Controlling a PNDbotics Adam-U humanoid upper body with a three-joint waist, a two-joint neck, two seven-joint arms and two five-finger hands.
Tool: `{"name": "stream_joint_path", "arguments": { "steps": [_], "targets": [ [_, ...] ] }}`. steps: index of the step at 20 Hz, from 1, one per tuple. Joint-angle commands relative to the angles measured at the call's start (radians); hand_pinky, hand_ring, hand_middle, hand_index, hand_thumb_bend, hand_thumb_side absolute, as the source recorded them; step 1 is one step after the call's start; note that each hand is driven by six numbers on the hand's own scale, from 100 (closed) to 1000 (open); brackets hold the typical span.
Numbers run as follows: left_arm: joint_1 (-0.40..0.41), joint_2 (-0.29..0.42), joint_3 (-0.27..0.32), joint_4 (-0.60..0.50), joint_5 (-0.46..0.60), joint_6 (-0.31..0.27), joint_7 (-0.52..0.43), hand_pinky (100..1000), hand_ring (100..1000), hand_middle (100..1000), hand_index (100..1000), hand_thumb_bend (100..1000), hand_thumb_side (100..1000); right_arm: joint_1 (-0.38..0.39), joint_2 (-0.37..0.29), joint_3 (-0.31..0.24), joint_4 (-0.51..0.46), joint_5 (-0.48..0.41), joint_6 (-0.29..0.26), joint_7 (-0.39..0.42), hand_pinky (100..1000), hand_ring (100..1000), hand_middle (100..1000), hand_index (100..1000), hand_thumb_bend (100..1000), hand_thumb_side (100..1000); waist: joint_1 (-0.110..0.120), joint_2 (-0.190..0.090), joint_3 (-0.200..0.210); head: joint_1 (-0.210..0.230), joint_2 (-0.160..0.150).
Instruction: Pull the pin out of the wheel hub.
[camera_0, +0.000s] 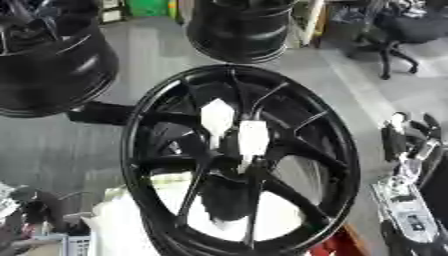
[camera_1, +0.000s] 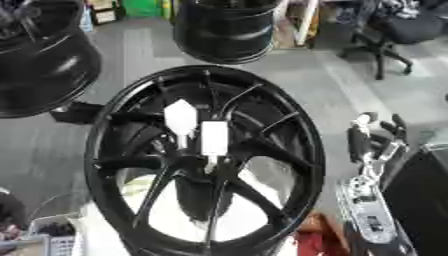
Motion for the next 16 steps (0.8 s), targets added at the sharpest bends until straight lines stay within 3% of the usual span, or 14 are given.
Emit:
{"name": "stream_joint_path", "arguments": {
  "steps": [1, 4, 6, 8, 9, 12, 13, 16],
  "targets": [
    [-0.028, 0.011, 0.016, -0.034, 0.024, 0.003, 0.0, 553, 501, 486, 645, 100, 1000, -0.004, -0.017, -0.006, -0.005, 0.002, -0.005, 0.0, 563, 572, 710, 869, 100, 428, 0.004, -0.01, -0.002, -0.005, -0.003],
    [-0.084, 0.043, 0.035, -0.047, 0.076, -0.009, 0.0, 552, 503, 487, 646, 100, 956, -0.001, -0.02, -0.006, -0.004, 0.002, -0.005, 0.0, 563, 572, 710, 869, 100, 429, 0.007, -0.013, -0.004, -0.007, -0.003],
    [-0.146, 0.084, 0.056, -0.052, 0.147, -0.02, 0.0, 551, 504, 489, 649, 100, 801, 0.002, -0.021, -0.008, -0.003, 0.003, -0.004, 0.0, 563, 572, 710, 869, 100, 429, 0.011, -0.016, -0.006, -0.008, -0.003],
    [-0.236, 0.146, 0.082, -0.051, 0.249, -0.04, 0.003, 551, 504, 491, 651, 100, 735, 0.005, -0.024, -0.008, -0.002, 0.004, -0.005, 0.0, 563, 572, 710, 869, 100, 428, 0.016, -0.02, -0.008, -0.009, -0.003],
    [-0.283, 0.182, 0.087, -0.046, 0.302, -0.055, 0.009, 554, 505, 495, 656, 100, 619, 0.007, -0.025, -0.008, -0.001, 0.005, -0.005, 0.0, 563, 572, 710, 869, 100, 428, 0.019, -0.022, -0.01, -0.009, -0.003],
    [-0.436, 0.321, 0.057, -0.013, 0.455, -0.162, 0.051, 560, 506, 503, 667, 100, 477, 0.008, -0.031, -0.004, -0.001, 0.008, -0.005, 0.0, 564, 572, 710, 869, 100, 429, 0.027, -0.027, -0.018, -0.009, -0.003],
    [-0.483, 0.364, 0.033, 0.011, 0.49, -0.204, 0.056, 568, 507, 513, 678, 100, 377, 0.009, -0.034, -0.002, -0.001, 0.009, -0.005, 0.0, 564, 572, 710, 869, 100, 429, 0.031, -0.029, -0.021, -0.007, -0.003],
    [-0.618, 0.476, -0.061, 0.101, 0.56, -0.369, 0.042, 578, 509, 530, 693, 100, 283, 0.011, -0.039, 0.002, 0.001, 0.011, -0.006, 0.0, 564, 573, 710, 869, 100, 429, 0.04, -0.034, -0.027, -0.003, -0.003]
  ]
}}
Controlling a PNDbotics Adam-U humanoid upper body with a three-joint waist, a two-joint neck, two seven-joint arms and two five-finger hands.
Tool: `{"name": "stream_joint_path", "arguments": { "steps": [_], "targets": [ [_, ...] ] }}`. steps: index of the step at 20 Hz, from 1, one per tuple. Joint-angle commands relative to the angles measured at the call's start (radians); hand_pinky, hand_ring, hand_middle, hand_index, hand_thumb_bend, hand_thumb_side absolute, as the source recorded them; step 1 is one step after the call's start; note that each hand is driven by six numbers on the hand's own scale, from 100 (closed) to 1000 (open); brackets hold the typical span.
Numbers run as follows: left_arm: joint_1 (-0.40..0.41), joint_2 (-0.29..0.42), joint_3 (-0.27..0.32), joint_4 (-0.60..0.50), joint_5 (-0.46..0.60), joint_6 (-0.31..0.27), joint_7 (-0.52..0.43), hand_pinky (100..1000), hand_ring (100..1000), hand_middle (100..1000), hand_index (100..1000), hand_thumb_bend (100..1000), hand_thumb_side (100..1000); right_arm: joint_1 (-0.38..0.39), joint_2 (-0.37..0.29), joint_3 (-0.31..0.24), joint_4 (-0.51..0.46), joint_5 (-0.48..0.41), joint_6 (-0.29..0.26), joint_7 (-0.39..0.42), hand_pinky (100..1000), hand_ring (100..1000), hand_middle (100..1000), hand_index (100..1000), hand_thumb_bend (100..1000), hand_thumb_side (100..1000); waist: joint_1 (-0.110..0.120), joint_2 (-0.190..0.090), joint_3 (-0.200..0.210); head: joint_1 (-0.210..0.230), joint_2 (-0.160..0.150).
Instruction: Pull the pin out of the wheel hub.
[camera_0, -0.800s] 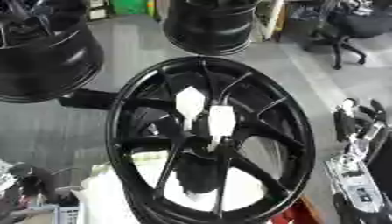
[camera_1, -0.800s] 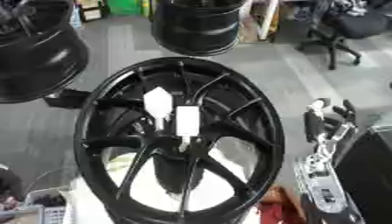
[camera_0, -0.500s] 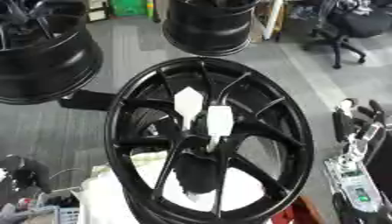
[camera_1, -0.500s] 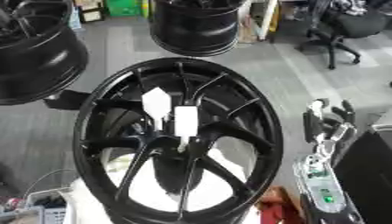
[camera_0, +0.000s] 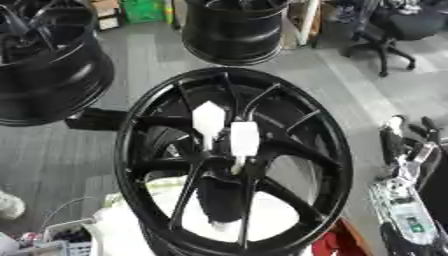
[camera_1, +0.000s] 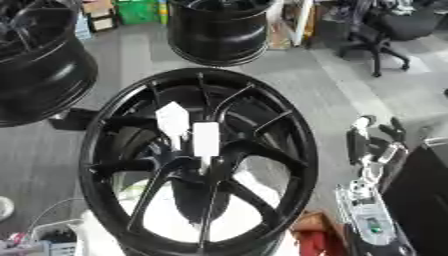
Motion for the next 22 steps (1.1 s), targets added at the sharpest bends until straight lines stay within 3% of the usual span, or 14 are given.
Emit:
{"name": "stream_joint_path", "arguments": {
  "steps": [1, 6, 8, 13, 18, 22],
  "targets": [
    [-0.103, 0.13, -0.09, 0.08, 0.067, -0.182, -0.033, 588, 511, 543, 705, 100, 254, -0.003, -0.032, 0.003, -0.008, 0.008, -0.006, 0.0, 564, 573, 710, 869, 100, 430, 0.006, -0.014, -0.004, 0.002, -0.003],
    [-0.287, 0.183, -0.294, 0.226, 0.012, -0.513, -0.06, 621, 521, 594, 750, 100, 248, 0.004, -0.045, 0.009, -0.006, 0.012, -0.003, 0.0, 564, 572, 710, 869, 100, 429, 0.02, -0.025, -0.016, 0.005, -0.003],
    [-0.35, 0.164, -0.367, 0.273, -0.043, -0.606, -0.06, 638, 531, 626, 771, 100, 259, 0.007, -0.05, 0.008, -0.006, 0.013, -0.002, 0.0, 564, 572, 710, 869, 100, 429, 0.027, -0.029, -0.019, 0.005, -0.003],
    [-0.471, 0.061, -0.521, 0.309, -0.177, -0.638, -0.06, 665, 532, 679, 793, 100, 283, 0.013, -0.059, 0.01, -0.004, 0.015, -0.002, 0.0, 564, 573, 711, 869, 100, 429, 0.039, -0.037, -0.025, 0.001, -0.003],
    [-0.52, -0.035, -0.653, 0.303, -0.357, -0.638, -0.06, 677, 534, 727, 821, 100, 310, 0.014, -0.064, 0.012, -0.003, 0.018, -0.004, 0.0, 565, 573, 711, 869, 100, 430, 0.048, -0.041, -0.032, 0.007, -0.003],
    [-0.524, -0.076, -0.735, 0.277, -0.511, -0.638, -0.06, 680, 544, 755, 852, 217, 356, 0.011, -0.064, 0.016, -0.001, 0.017, -0.007, 0.0, 565, 574, 711, 869, 100, 431, 0.051, -0.04, -0.039, 0.013, -0.003]
  ]
}}
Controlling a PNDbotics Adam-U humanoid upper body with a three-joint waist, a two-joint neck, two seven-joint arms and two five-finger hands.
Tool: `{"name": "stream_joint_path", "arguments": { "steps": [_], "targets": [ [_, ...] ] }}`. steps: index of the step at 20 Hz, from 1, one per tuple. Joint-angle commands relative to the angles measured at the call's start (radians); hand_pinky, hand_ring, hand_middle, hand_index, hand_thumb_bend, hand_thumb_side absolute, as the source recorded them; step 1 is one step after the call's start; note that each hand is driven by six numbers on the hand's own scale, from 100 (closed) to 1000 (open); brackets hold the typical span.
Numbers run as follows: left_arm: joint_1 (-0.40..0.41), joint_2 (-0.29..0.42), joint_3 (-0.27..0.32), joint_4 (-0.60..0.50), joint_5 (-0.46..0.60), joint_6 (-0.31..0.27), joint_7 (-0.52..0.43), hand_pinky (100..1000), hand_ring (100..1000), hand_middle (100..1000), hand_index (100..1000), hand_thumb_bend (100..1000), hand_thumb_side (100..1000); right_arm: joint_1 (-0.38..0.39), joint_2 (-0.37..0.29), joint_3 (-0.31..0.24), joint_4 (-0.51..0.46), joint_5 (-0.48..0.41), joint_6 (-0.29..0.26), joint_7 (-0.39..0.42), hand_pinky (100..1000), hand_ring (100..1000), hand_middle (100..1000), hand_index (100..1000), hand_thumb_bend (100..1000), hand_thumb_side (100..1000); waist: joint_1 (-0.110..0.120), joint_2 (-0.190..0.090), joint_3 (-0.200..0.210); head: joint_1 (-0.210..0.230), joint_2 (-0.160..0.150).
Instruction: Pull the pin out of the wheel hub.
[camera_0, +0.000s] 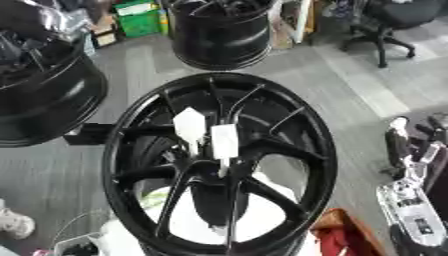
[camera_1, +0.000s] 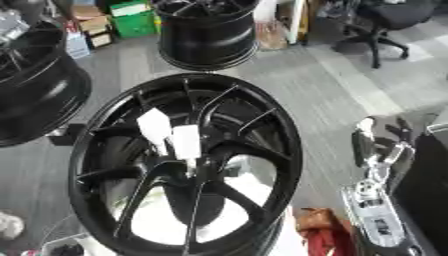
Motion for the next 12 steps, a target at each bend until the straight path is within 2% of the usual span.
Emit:
{"name": "stream_joint_path", "arguments": {
  "steps": [1, 5, 12],
  "targets": [
    [-0.029, -0.015, -0.052, -0.028, -0.121, -0.352, -0.347, 680, 545, 759, 854, 251, 365, -0.007, -0.027, 0.004, -0.008, 0.008, -0.007, 0.0, 565, 574, 711, 869, 100, 430, -0.002, -0.01, -0.003, 0.007, -0.003],
    [-0.021, -0.033, -0.103, -0.03, -0.246, -0.352, -0.347, 677, 541, 754, 851, 328, 380, -0.009, -0.026, 0.006, -0.006, 0.008, -0.009, 0.0, 566, 574, 712, 869, 100, 430, -0.001, -0.01, -0.007, 0.011, -0.003],
    [-0.012, -0.052, -0.163, -0.028, -0.376, -0.352, -0.347, 677, 539, 757, 846, 438, 400, -0.01, -0.026, 0.01, -0.005, 0.007, -0.011, 0.0, 566, 574, 712, 870, 100, 431, -0.001, -0.01, -0.013, 0.017, -0.003]
  ]
}}
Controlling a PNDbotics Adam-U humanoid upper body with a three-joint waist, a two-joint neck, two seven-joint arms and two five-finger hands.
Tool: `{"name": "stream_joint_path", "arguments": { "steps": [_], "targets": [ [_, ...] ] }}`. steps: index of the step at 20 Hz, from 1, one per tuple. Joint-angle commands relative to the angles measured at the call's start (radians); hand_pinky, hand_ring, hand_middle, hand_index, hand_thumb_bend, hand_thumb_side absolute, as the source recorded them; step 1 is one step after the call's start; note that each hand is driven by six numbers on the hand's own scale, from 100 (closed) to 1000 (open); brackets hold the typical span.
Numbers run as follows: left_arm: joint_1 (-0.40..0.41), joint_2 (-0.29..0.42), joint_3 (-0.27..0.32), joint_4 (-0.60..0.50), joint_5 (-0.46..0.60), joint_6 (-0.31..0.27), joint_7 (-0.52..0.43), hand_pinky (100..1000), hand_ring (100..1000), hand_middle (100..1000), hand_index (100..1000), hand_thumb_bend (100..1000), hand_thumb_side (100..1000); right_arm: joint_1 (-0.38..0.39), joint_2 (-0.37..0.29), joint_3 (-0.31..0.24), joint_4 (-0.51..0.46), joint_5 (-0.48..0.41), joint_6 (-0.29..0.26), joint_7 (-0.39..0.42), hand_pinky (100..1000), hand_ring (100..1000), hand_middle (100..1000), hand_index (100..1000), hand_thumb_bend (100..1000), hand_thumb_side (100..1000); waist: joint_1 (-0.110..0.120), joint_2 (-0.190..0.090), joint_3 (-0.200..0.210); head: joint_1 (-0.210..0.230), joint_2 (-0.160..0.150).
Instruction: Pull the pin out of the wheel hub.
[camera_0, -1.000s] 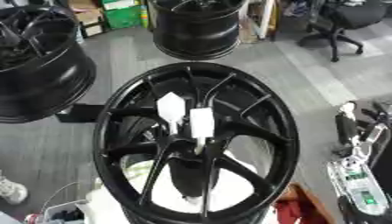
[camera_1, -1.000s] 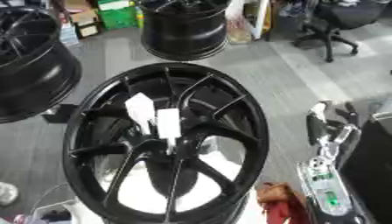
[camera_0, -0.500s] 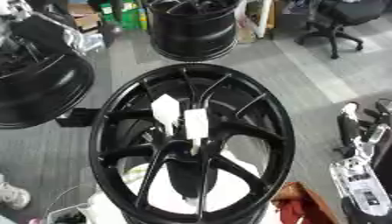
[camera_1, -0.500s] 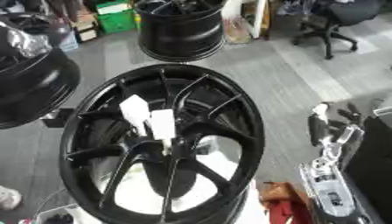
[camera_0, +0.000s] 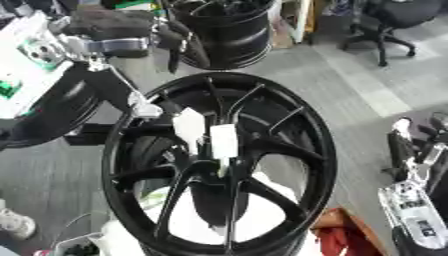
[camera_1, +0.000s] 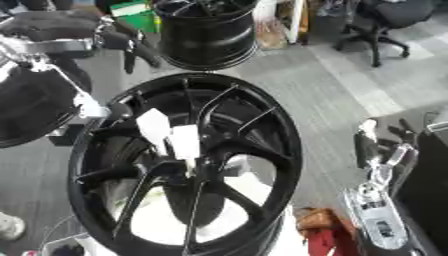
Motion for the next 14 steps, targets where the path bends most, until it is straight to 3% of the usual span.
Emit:
{"name": "stream_joint_path", "arguments": {
  "steps": [1, 6, 14],
  "targets": [
    [-0.015, 0.005, -0.017, -0.01, -0.059, -0.351, -0.348, 678, 539, 757, 846, 458, 403, -0.009, -0.025, 0.002, -0.009, 0.007, -0.004, 0.001, 566, 574, 712, 869, 100, 431, -0.004, -0.01, -0.002, 0.005, -0.003],
    [-0.01, -0.005, -0.044, 0.002, -0.159, -0.351, -0.348, 680, 543, 763, 858, 536, 494, -0.01, -0.025, 0.004, -0.009, 0.006, -0.004, 0.001, 566, 574, 712, 869, 100, 432, -0.004, -0.009, -0.005, 0.006, -0.003],
    [0.008, -0.031, -0.044, 0.084, -0.26, -0.351, -0.348, 673, 534, 747, 848, 540, 510, -0.012, -0.023, 0.008, -0.009, 0.004, -0.003, 0.001, 566, 574, 713, 869, 100, 433, -0.008, -0.006, -0.009, 0.01, -0.003]
  ]
}}
